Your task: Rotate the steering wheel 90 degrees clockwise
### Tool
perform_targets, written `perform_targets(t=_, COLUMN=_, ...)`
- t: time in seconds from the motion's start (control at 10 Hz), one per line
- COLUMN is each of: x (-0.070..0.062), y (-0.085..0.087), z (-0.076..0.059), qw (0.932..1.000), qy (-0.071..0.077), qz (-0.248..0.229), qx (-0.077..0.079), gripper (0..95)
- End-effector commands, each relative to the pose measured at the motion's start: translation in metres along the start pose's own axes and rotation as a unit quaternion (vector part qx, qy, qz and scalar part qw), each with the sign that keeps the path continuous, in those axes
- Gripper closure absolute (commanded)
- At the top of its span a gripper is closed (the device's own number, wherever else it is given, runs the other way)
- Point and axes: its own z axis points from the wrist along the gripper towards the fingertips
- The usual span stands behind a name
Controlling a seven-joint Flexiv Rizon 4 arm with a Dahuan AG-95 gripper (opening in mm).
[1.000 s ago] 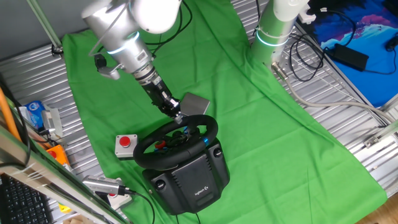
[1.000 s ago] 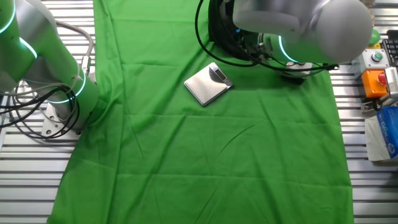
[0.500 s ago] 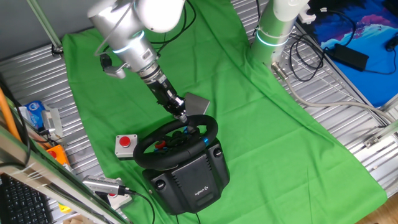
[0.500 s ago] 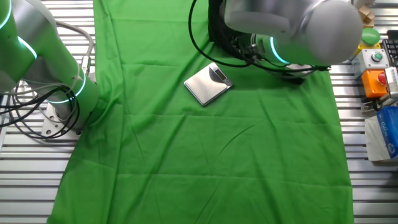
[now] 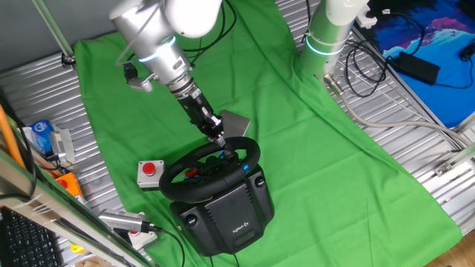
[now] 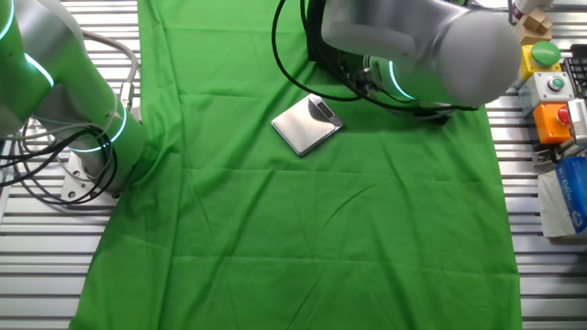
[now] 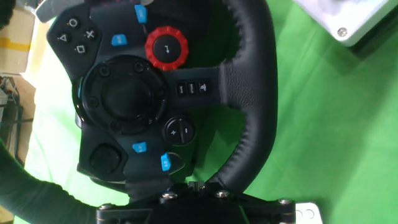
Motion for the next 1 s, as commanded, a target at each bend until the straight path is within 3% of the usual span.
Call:
perform_targets(t=0.1, x=-0.005, y=0.005, z=0.007, qw=1.0000, qy=-0.001, qz=0.007, qx=0.003, gripper=95.0)
perform_targets(t=0.5, x=-0.006, y=0.008, z=0.014, qw=0.9999, qy=-0.005, qz=0.012, qx=0.001, gripper=95.0)
perform_targets(t=0.7, x=-0.004, y=0.011, z=0.014, qw=0.9995, qy=-0.010, qz=0.026, qx=-0.018, gripper=95.0)
perform_targets(t=1.0, x=-0.001, y=0.023, z=0.011, qw=0.9988, qy=-0.010, qz=0.041, qx=-0.025, gripper=95.0)
